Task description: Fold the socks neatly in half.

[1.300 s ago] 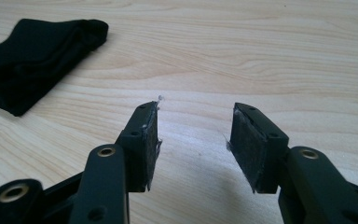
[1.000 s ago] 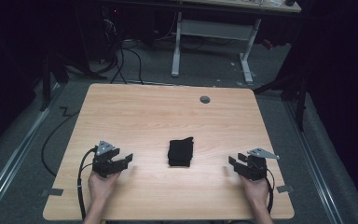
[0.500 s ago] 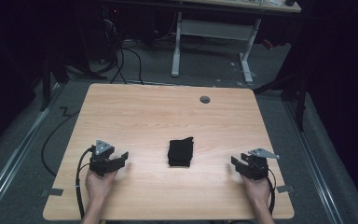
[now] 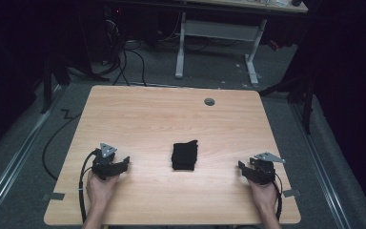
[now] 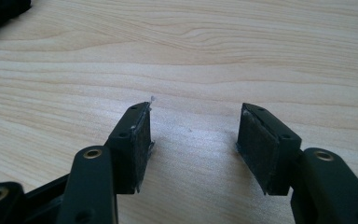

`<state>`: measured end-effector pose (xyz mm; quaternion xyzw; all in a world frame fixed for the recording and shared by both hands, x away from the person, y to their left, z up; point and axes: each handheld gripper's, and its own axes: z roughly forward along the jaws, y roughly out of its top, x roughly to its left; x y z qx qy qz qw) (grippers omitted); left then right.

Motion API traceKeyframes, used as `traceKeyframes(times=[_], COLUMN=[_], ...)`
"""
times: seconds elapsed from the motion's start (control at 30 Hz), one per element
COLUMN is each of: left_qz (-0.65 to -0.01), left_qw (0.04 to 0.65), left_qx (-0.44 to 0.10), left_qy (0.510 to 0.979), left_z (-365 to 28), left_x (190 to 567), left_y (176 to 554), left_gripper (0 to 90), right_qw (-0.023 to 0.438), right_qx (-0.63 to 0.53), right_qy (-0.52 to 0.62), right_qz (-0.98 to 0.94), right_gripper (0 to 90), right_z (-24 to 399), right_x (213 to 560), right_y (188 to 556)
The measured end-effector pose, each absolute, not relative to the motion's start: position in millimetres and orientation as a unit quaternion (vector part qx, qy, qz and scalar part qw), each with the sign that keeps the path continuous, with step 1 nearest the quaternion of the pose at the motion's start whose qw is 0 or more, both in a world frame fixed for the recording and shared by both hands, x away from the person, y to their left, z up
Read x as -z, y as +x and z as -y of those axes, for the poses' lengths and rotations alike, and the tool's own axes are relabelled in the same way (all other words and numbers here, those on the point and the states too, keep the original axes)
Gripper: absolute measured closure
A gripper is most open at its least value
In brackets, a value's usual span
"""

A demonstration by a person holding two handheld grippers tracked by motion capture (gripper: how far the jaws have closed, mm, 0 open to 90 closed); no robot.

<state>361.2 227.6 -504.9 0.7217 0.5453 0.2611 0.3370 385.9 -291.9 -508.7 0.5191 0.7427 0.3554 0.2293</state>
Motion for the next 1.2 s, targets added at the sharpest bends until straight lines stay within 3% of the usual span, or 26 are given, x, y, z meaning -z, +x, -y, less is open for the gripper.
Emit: traceKeyframes(times=[0.47, 1.2], left_qz=[-0.545, -0.542], left_qw=[0.334, 0.341], left_qx=[-0.253, -0.244], left_qy=[0.726, 0.728], left_z=[-229.8, -230.8], left_x=[509.4, 509.5], left_y=[364.9, 365.2], left_gripper=[29.6, 27.3], right_qw=[0.238, 0.240], right_qx=[-0.336, -0.335], right_qy=[0.512, 0.516], right_qz=[-0.754, -0.751], right_gripper=[34.5, 34.5], right_z=[288.5, 287.4], right_x=[509.5, 509.6], right_y=[387.0, 384.8])
